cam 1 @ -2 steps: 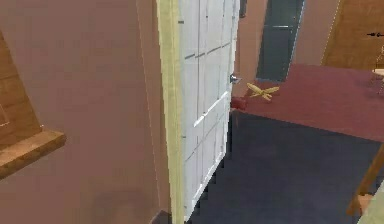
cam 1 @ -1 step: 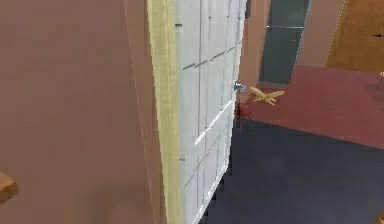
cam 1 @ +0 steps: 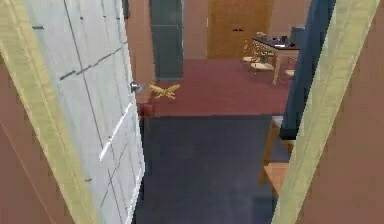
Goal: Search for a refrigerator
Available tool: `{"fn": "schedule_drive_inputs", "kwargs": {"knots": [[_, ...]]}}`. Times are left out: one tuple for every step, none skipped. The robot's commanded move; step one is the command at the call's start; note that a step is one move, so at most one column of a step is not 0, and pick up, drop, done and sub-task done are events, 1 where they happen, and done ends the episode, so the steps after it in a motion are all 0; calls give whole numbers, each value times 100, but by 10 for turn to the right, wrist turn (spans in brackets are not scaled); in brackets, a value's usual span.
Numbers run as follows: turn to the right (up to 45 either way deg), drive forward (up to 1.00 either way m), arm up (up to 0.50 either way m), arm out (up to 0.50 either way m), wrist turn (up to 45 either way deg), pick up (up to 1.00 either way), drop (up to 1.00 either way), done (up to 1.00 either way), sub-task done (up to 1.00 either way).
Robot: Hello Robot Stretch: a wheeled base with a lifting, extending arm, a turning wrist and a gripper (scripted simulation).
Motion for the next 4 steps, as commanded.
{"fn": "schedule_drive_inputs", "kwargs": {"knots": [[0, 100, 0, 0, 0, 0, 0, 0, 0], [0, 100, 0, 0, 0, 0, 0, 0, 0], [30, 0, 0, 0, 0, 0, 0, 0, 0], [0, 100, 0, 0, 0, 0, 0, 0, 0]]}}
